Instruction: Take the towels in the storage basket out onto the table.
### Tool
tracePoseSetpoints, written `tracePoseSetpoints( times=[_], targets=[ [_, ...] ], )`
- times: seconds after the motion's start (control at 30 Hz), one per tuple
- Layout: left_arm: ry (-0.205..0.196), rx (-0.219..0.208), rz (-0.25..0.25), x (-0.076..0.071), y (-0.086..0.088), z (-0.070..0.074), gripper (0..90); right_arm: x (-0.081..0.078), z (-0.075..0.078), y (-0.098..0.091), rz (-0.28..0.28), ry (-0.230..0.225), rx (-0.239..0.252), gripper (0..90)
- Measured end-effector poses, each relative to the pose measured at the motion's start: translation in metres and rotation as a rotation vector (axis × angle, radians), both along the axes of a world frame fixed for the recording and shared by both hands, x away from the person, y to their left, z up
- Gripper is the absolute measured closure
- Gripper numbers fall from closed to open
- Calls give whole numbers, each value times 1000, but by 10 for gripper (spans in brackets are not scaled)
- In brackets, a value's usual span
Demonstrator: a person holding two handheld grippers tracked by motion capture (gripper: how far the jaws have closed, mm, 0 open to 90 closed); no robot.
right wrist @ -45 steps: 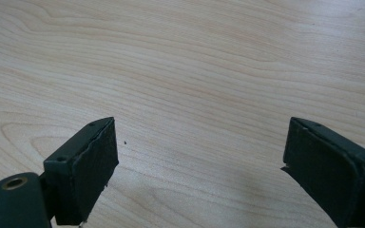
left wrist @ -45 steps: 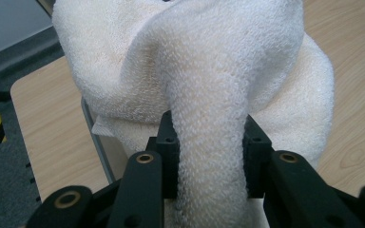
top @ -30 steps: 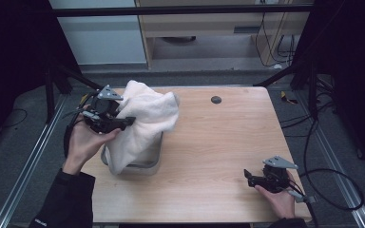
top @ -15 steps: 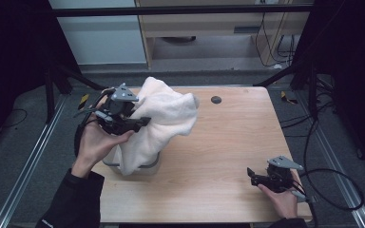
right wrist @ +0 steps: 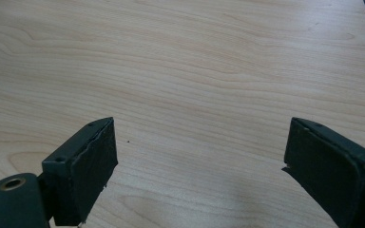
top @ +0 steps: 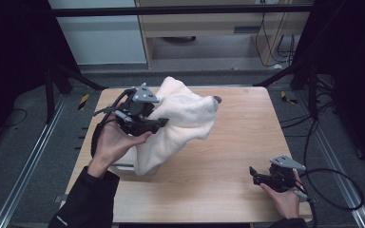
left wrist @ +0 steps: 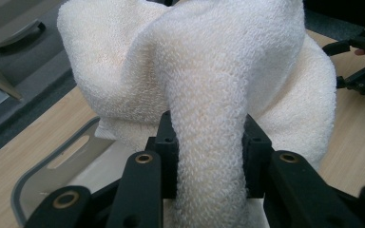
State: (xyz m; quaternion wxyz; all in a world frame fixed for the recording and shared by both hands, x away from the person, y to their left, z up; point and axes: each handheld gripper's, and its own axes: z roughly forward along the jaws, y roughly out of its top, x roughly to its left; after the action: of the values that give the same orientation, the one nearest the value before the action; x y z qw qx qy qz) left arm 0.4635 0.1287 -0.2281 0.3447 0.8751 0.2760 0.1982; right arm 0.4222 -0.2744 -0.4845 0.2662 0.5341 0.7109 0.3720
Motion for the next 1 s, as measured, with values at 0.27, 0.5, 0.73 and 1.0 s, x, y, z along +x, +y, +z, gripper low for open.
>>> tracePoseSetpoints(
  times=[0.27, 0.5, 0.73, 1.0],
  targets=[
    [4, 12, -26, 2, -19, -7, 673, 0, 0, -1, -1, -18, -21, 105],
    [16, 11, -58, 5, -37, -14, 673, 0, 0, -1, -3, -13, -31, 105],
    [29, 16, -78, 10, -53, -25, 672, 0, 0, -1, -3, -19, -36, 108],
    [63, 28, -95, 18, -67, -45, 671, 1, -1, -2, -8, -15, -49, 112]
  ],
)
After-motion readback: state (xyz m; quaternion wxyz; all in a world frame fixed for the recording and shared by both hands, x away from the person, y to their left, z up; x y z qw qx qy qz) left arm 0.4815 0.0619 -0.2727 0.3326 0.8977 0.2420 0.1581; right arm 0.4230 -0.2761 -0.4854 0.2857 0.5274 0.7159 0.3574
